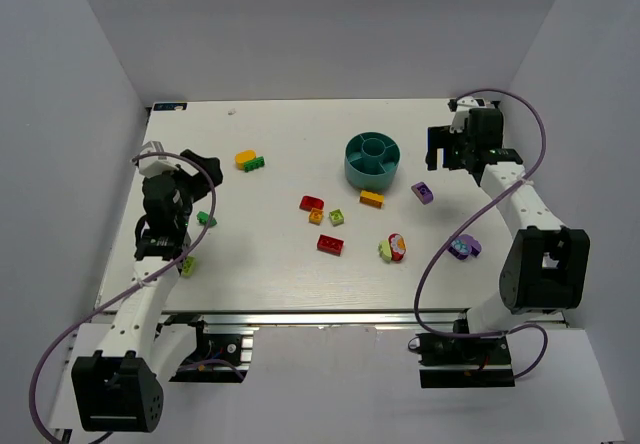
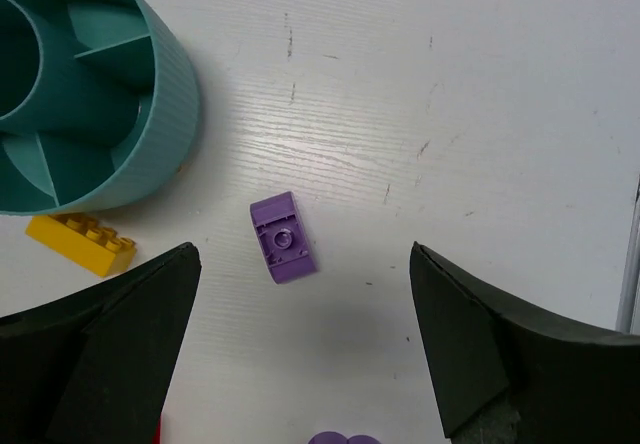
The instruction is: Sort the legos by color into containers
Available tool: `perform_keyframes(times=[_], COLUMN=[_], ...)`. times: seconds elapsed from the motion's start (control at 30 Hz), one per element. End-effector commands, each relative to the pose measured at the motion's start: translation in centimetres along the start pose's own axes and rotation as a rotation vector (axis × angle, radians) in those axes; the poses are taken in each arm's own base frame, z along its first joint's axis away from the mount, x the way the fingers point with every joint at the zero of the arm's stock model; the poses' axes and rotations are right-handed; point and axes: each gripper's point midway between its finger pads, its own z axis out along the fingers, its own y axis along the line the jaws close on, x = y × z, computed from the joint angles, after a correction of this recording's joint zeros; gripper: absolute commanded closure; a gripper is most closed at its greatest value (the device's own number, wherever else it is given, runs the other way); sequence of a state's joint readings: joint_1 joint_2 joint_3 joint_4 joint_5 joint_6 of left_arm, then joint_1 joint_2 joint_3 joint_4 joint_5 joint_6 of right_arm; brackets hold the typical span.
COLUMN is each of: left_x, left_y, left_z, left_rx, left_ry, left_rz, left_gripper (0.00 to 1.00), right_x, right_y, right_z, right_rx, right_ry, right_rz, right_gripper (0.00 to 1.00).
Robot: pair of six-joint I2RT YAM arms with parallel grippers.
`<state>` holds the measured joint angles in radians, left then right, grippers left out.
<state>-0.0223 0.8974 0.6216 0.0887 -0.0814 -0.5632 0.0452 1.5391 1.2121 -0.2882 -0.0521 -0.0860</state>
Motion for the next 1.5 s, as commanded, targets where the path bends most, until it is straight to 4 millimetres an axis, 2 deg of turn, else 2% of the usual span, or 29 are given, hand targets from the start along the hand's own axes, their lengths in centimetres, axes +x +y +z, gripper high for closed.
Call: perform_keyframes(times=[0.0, 0.03, 0.07, 0.1, 0.13, 0.2, 0.23, 0.27, 0.3, 0.33, 0.37, 0.4, 0.43, 0.47, 0.5, 0.53, 0.57, 0.6, 0.63, 0.67, 0.7, 0.77, 0.8, 0.87, 1.0, 1.17, 1.47], left_x=[-1.0, -0.8, -0.3, -0.2, 0.2, 0.7, 1.0, 1.3, 1.6, 2.0, 2.3, 2.6, 2.9, 3.1, 3.5, 4.0, 4.3, 4.7, 4.9, 4.9, 4.9, 4.9, 4.9, 5.3, 5.8, 6.2, 6.7], left_y=[-2.4, -2.4, -2.8, -2.9, -3.0, -3.0, -3.0, -3.0, -3.1, -2.9, -2.9, -3.0, -3.0, -3.0, -3.1, -2.9, -2.9, -2.8, -2.8, -2.9, -2.9, -3.0, -3.1, -3.1, -3.4, -3.4, -3.2], left_z=[0.3, 0.4, 0.3, 0.3, 0.1, 0.1, 0.0, 0.0, -0.1, -0.1, -0.1, -0.1, -0.1, -0.2, -0.2, -0.3, -0.3, -0.4, -0.5, -0.5, -0.5, -0.6, -0.7, -0.7, -0.9, -1.1, -1.2], left_rx=[0.089, 0.085, 0.108, 0.114, 0.124, 0.127, 0.129, 0.132, 0.14, 0.132, 0.128, 0.134, 0.133, 0.136, 0.139, 0.132, 0.131, 0.13, 0.128, 0.132, 0.136, 0.143, 0.146, 0.149, 0.174, 0.178, 0.173], left_ry=[0.01, 0.02, 0.043, 0.049, 0.062, 0.079, 0.088, 0.099, 0.111, 0.126, 0.137, 0.152, 0.165, 0.177, 0.198, 0.22, 0.232, 0.247, 0.257, 0.258, 0.261, 0.264, 0.265, 0.278, 0.284, 0.294, 0.302], left_rz=[-0.013, -0.017, -0.026, -0.03, -0.045, -0.064, -0.071, -0.079, -0.096, -0.107, -0.116, -0.127, -0.13, -0.134, -0.144, -0.146, -0.148, -0.149, -0.15, -0.152, -0.15, -0.151, -0.152, -0.161, -0.187, -0.208, -0.228], left_gripper=[0.02, 0.02, 0.02, 0.02, 0.03, 0.11, 0.28, 0.4, 0.57, 0.86, 0.95, 0.99, 1.0, 0.96, 0.86, 0.73, 0.51, 0.44, 0.38, 0.3, 0.27, 0.25, 0.25, 0.25, 0.25, 0.24, 0.24], right_x=[-1.5, -1.6, -1.3, -0.9, -0.5, 1.5, 2.3, 3.0, 3.7, 4.8, 5.1, 5.6, 4.9, 4.8, 4.8, 4.9, 3.8, 4.3, 4.2, 4.1, 4.7, 5.1, 5.1, 5.7, 8.2, 10.0, 10.6], right_y=[0.9, 1.5, 3.2, 4.6, 7.0, 9.7, 10.5, 11.1, 12.6, 13.3, 13.9, 14.9, 15.2, 15.4, 15.8, 15.9, 16.0, 15.9, 15.8, 15.7, 15.8, 15.4, 15.7, 15.6, 15.5, 14.9, 14.0], right_z=[-1.7, -2.0, -2.7, -3.2, -4.1, -5.3, -5.4, -5.4, -5.6, -5.7, -5.7, -5.6, -5.3, -5.0, -4.3, -4.0, -3.8, -2.6, -2.0, -2.0, -1.4, -0.8, -0.7, -0.5, 1.0, 2.2, 3.7], right_rx=[-0.055, -0.094, -0.206, -0.286, -0.443, -0.589, -0.625, -0.638, -0.686, -0.724, -0.744, -0.77, -0.759, -0.733, -0.727, -0.726, -0.708, -0.69, -0.673, -0.656, -0.66, -0.613, -0.616, -0.61, -0.64, -0.644, -0.587], right_ry=[-0.079, -0.091, -0.107, -0.108, -0.151, -0.14, -0.159, -0.151, -0.151, -0.133, -0.138, -0.13, -0.157, -0.128, -0.104, -0.069, -0.044, 0.013, 0.042, 0.086, 0.119, 0.121, 0.105, 0.097, 0.114, 0.136, 0.12], right_rz=[-0.075, -0.117, -0.231, -0.231, -0.392, -0.543, -0.645, -0.683, -0.732, -0.757, -0.782, -0.794, -0.792, -0.694, -0.643, -0.592, -0.51, -0.444, -0.394, -0.34, -0.324, -0.337, -0.39, -0.465, -0.64, -0.717, -0.747], right_gripper=[0.1, 0.1, 0.11, 0.11, 0.11, 0.1, 0.1, 0.1, 0.11, 0.11, 0.11, 0.1, 0.11, 0.11, 0.18, 0.25, 0.32, 0.47, 0.53, 0.54, 0.46, 0.34, 0.25, 0.2, 0.23, 0.28, 0.28])
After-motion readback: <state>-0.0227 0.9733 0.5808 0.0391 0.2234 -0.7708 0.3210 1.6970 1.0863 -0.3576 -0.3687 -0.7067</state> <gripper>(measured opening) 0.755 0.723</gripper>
